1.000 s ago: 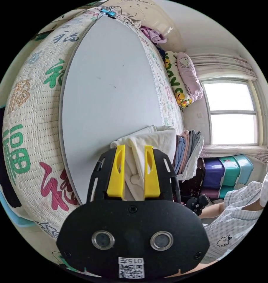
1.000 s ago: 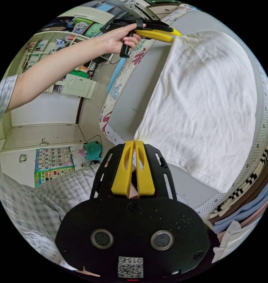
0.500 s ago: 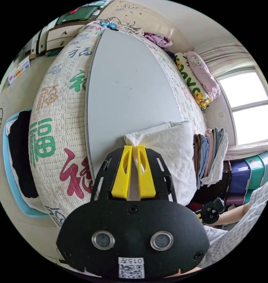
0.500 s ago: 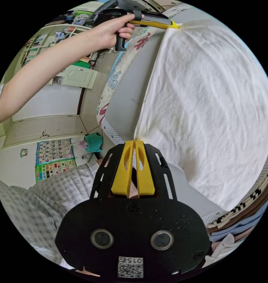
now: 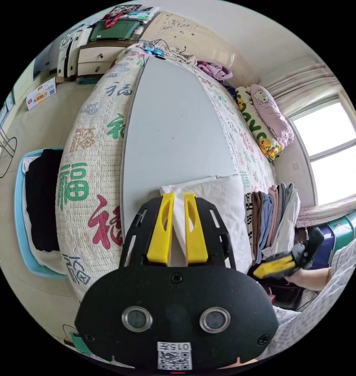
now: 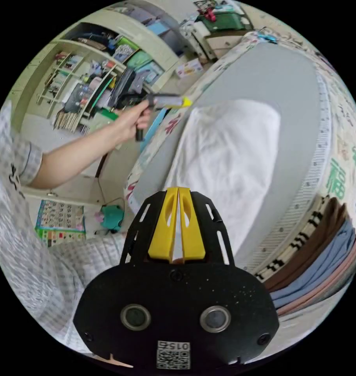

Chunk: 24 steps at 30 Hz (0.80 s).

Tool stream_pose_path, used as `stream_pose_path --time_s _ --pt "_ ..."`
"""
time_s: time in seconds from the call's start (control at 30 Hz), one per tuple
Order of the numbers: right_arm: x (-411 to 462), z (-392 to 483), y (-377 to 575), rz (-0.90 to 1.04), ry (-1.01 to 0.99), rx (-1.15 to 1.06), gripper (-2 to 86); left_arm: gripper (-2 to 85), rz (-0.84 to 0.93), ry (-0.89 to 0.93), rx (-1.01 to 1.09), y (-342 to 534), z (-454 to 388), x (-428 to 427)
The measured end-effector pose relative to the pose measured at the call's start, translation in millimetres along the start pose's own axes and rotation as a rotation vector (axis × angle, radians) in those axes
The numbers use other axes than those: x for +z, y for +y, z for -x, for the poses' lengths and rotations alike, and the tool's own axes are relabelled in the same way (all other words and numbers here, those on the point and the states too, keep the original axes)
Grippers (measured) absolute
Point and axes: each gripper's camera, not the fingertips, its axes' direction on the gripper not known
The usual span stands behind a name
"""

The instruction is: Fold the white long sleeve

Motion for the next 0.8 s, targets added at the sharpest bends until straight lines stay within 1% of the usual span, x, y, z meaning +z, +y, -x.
stream_pose_path --time_s 0.07,0.17,0.23,0.3,0.37,0.43,0.5,0.57,0.6,0.63,0.67,0.7,0.73,0.8 --pt "-12 -21 -32 -0.056 0.077 0.033 -0.5 1.2 0.010 0.033 -0.006 -1 -2 9" --pt "-13 -27 -78 -0.089 0.091 0.009 -0.5 -0.4 0.021 0.040 -0.045 -3 3 29" --pt "5 -20 -97 -0.014 0.156 -0.032 -0.6 -0.7 0.038 0.027 -0.080 -3 12 43" --pt "32 -11 -109 0.081 0.264 -0.076 -0.6 -0.8 0.045 0.005 -0.080 -2 15 50" --pt "43 -5 -108 0.099 0.330 -0.097 -0.6 -0.8 0.039 -0.023 -0.061 -1 14 53" --pt "41 1 -106 0.069 0.341 -0.076 -0.5 -0.8 0.050 -0.062 -0.040 -3 15 59" --pt "31 2 -107 0.063 0.288 0.000 -0.3 -0.6 0.055 -0.059 -0.052 -5 19 62" --pt "6 1 -104 0.043 0.141 0.097 0.2 -0.2 0.050 -0.024 -0.074 -3 26 60" --pt "-12 0 -96 -0.006 0.065 0.133 0.9 0.5 0.024 0.023 -0.088 2 32 54" --pt "-23 -1 -90 -0.044 0.043 0.153 1.2 2.5 -0.015 0.067 -0.099 9 39 46" --pt "-44 -2 -76 -0.116 0.004 0.179 3.1 4.1 -0.034 0.087 -0.103 13 43 42" --pt "-59 -5 -63 -0.146 -0.052 0.198 5.6 6.9 -0.064 0.124 -0.116 22 53 35" --pt "-64 -8 -56 -0.150 -0.085 0.214 7.2 9.3 -0.080 0.151 -0.121 30 62 31" --pt "-72 -17 -32 -0.136 -0.208 0.273 13.5 11.6 -0.091 0.180 -0.120 42 74 31"
